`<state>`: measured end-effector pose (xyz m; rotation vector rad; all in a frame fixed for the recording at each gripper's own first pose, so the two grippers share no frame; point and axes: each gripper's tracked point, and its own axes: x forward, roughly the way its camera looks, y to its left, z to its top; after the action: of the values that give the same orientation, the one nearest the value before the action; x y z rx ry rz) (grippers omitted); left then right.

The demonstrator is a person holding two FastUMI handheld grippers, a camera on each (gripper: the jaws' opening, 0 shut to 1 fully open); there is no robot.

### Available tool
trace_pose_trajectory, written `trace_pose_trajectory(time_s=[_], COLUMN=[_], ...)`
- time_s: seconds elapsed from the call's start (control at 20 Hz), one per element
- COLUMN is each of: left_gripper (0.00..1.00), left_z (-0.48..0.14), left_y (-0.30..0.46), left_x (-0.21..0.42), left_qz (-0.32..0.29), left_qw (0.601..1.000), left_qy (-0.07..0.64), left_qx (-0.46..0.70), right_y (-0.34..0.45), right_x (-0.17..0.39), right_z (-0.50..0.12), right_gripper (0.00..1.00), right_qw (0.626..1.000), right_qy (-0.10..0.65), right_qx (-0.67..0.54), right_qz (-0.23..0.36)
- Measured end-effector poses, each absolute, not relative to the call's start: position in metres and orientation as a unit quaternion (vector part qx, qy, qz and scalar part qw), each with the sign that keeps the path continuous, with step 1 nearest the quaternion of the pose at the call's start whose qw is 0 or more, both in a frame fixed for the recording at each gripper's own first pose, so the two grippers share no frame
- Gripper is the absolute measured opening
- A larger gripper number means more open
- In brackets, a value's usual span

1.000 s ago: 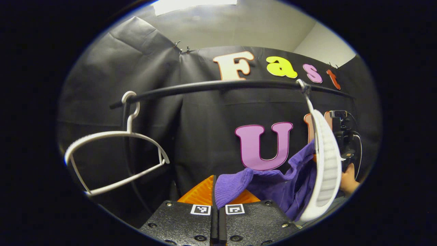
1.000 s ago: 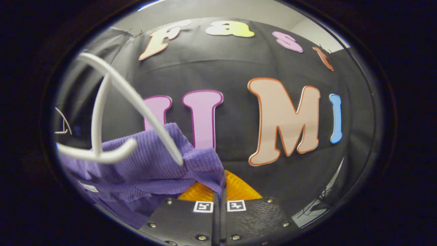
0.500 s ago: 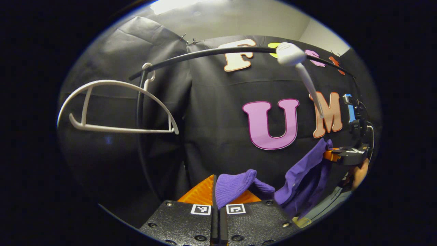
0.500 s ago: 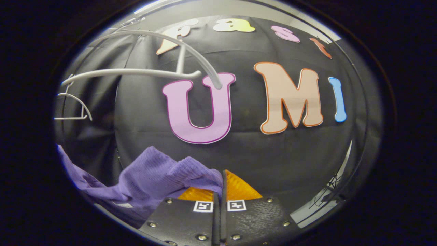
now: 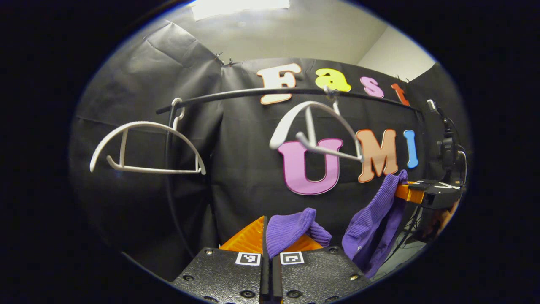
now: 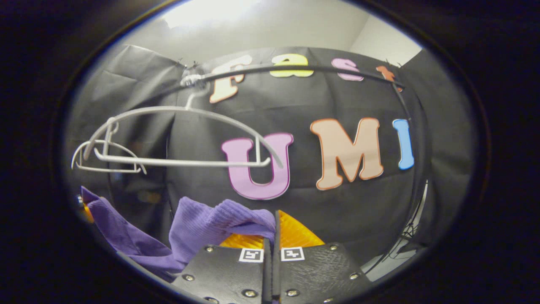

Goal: Grasp the clothes on the hanger with both hands and then place them into the laundry hamper below.

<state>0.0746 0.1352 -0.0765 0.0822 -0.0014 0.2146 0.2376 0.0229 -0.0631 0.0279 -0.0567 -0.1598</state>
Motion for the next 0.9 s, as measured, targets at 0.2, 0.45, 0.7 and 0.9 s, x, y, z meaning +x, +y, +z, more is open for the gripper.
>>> trace_pose_trajectory(time_s=[0.2,0.45,0.7,0.9], left_gripper=[0.03,0.02,0.02,0.04], left_z=[-0.055,-0.020,0.001,-0.011], left_y=[0.089,0.041,0.008,-0.003], left_x=[0.078,0.084,0.094,0.106], left_qz=[0.062,0.023,-0.001,-0.008], left_qw=[0.997,0.998,0.997,0.997], left_qy=[-0.019,-0.047,-0.071,-0.072], left_qx=[0.033,0.024,0.008,0.005], right_y=[0.051,0.044,0.045,0.036], right_x=[0.196,0.159,0.142,0.146], right_z=[-0.018,0.019,0.035,0.016], right_gripper=[0.01,0.01,0.01,0.01], right_qw=[0.996,0.993,0.990,0.991], right_qy=[-0.066,-0.099,-0.126,-0.112], right_qx=[0.006,0.007,0.027,0.039], right_qz=[-0.054,-0.066,-0.048,-0.056])
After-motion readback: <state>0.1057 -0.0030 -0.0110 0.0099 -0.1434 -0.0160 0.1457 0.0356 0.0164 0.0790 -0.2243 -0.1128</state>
